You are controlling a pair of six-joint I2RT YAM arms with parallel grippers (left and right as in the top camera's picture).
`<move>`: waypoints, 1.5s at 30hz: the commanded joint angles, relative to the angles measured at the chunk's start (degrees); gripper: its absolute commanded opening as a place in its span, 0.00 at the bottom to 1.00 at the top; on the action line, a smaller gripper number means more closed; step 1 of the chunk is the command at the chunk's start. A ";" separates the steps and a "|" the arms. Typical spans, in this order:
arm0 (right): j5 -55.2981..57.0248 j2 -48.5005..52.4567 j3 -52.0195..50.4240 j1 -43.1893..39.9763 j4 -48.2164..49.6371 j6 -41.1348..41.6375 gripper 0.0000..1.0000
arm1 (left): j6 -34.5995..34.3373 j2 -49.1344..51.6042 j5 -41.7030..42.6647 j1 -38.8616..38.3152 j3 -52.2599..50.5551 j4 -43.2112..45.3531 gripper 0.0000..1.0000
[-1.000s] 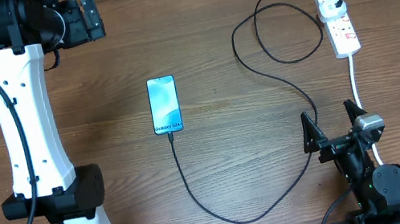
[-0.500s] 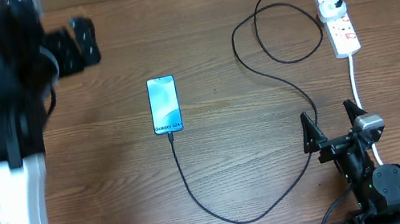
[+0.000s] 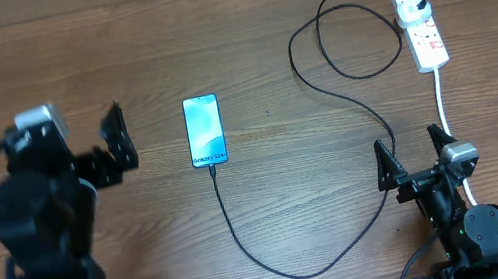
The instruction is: Plug charger to phone and switch on socket
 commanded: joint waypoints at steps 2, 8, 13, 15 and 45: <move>-0.20 -0.57 -0.61 0.33 0.26 0.17 1.00 | 1.16 -7.58 0.24 0.35 -8.70 4.55 1.00; -0.20 -0.57 -0.61 0.33 0.26 0.17 1.00 | 2.69 -16.65 0.22 0.37 -19.89 12.20 1.00; -0.22 -0.57 -0.61 0.33 0.28 0.17 1.00 | 2.91 -22.69 0.04 0.39 -27.61 17.42 1.00; -0.20 -0.57 -0.61 0.33 0.26 0.17 1.00 | 3.43 -25.11 0.15 0.39 -30.49 19.23 1.00; -0.22 -0.57 -0.61 0.33 0.26 0.17 1.00 | 21.73 -42.97 1.55 0.39 -51.89 21.55 1.00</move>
